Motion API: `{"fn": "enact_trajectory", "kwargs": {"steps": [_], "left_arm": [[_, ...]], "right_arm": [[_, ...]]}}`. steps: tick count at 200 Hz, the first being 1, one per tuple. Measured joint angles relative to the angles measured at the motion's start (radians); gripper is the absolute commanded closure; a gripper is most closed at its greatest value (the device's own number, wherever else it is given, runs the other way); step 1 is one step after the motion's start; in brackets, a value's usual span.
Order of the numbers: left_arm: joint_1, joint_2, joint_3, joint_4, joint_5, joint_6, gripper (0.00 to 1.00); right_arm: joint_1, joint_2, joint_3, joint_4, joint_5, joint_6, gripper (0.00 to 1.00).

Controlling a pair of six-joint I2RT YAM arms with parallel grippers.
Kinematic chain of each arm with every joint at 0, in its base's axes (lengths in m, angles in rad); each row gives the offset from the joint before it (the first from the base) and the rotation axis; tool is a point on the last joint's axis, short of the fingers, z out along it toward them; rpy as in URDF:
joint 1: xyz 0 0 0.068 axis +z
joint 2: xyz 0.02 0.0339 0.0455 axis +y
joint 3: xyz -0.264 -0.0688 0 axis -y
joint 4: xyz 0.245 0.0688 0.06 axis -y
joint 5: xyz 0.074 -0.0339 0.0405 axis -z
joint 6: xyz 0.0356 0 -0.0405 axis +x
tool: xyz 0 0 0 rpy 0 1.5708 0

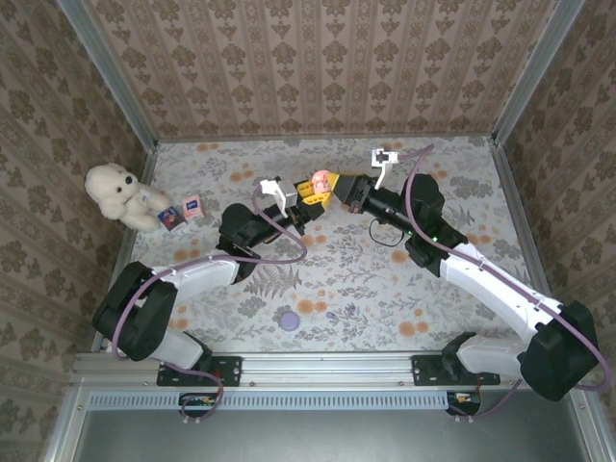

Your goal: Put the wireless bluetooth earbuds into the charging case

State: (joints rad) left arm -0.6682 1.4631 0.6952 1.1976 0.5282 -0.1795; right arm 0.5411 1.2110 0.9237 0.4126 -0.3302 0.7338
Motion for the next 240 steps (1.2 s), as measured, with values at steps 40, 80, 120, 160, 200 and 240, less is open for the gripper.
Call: {"fn": "enact_trajectory", "kwargs": {"steps": [40, 80, 120, 160, 200, 240], "left_arm": [[-0.001, 0.000, 0.000, 0.000, 0.000, 0.000, 1.00], [-0.001, 0.000, 0.000, -0.001, -0.001, 0.000, 1.00], [-0.001, -0.001, 0.000, 0.003, -0.001, 0.000, 1.00], [-0.001, -0.005, 0.000, 0.008, -0.002, 0.000, 1.00], [-0.001, -0.006, -0.021, 0.010, -0.008, 0.002, 1.00], [-0.001, -0.006, -0.064, 0.004, -0.007, 0.014, 1.00]], "right_arm": [[-0.002, -0.009, -0.004, -0.011, 0.000, -0.002, 0.81], [-0.002, -0.009, -0.003, -0.023, 0.000, -0.010, 0.61], [-0.013, -0.010, 0.002, -0.065, 0.001, -0.024, 0.43], [-0.035, -0.034, 0.007, -0.142, 0.008, -0.029, 0.33], [-0.066, -0.057, 0.111, -0.317, 0.023, -0.058, 0.32], [-0.101, 0.062, 0.382, -0.582, 0.033, -0.103, 0.43]]}}
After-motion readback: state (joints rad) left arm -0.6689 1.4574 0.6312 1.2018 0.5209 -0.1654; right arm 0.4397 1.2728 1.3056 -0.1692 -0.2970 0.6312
